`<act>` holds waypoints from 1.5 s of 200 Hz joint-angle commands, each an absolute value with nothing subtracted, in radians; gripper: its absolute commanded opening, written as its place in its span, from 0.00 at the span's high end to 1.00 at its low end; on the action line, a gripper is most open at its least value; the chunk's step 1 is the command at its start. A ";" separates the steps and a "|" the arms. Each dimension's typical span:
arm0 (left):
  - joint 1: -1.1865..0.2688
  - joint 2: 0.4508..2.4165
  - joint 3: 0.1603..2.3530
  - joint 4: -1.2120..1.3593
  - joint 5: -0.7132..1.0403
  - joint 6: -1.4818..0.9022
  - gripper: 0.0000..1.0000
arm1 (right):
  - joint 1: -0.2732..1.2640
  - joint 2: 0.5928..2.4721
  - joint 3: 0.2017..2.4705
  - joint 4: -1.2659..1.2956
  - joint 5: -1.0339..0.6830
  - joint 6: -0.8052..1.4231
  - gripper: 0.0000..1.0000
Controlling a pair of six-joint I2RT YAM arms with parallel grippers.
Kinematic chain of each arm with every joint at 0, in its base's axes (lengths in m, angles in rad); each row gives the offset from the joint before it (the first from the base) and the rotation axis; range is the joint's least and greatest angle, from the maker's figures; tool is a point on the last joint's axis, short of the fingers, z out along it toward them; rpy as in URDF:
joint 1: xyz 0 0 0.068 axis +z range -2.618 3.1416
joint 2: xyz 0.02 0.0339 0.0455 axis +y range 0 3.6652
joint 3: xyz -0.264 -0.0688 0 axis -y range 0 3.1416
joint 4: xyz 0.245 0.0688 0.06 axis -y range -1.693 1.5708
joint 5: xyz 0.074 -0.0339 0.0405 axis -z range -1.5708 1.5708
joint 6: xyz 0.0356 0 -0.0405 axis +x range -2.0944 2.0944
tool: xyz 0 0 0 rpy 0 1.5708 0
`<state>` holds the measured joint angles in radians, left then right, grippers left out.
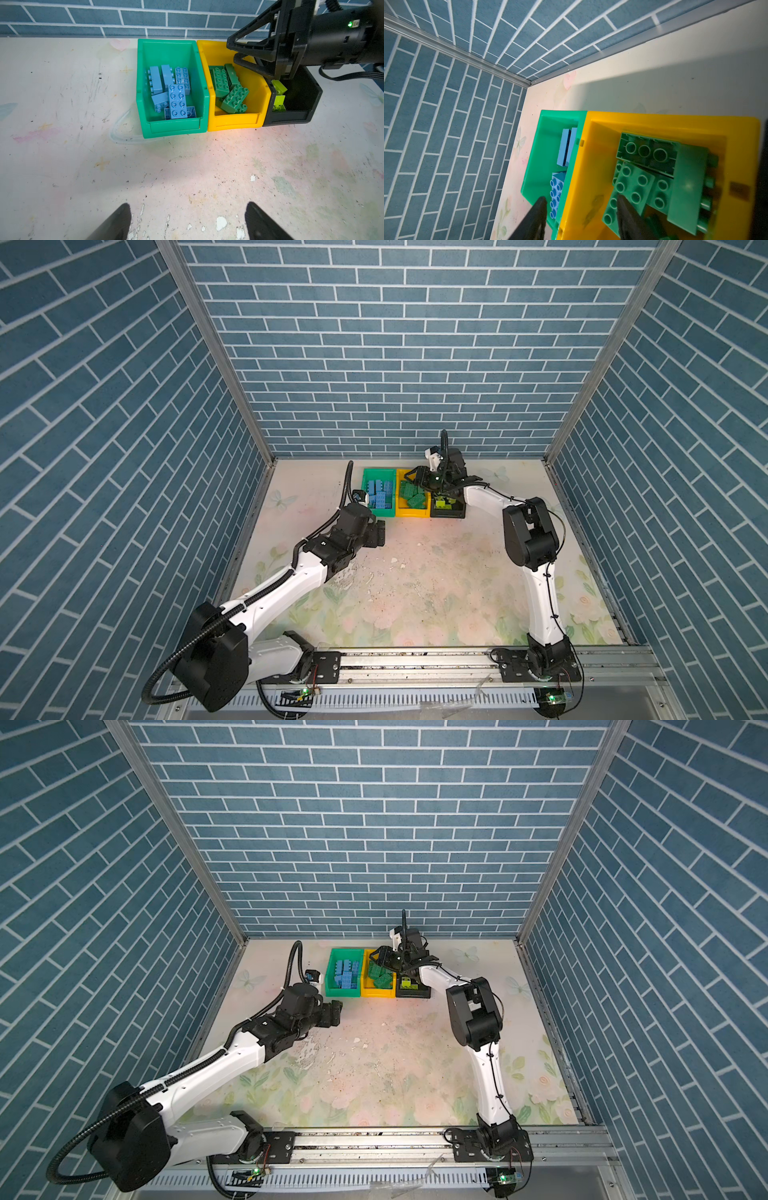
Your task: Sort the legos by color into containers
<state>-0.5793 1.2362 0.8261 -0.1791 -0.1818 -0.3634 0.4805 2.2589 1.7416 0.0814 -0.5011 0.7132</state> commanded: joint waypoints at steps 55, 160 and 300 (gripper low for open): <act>-0.538 1.237 0.846 -0.185 -0.269 -0.336 0.12 | 0.493 1.894 1.428 0.068 -0.304 0.489 0.38; -0.507 1.205 0.659 0.183 -0.530 -0.156 0.12 | 0.448 1.366 0.779 0.316 0.268 0.240 0.09; -0.240 1.246 0.294 0.847 -0.348 0.054 0.13 | 0.239 1.105 0.302 0.711 0.668 0.112 0.02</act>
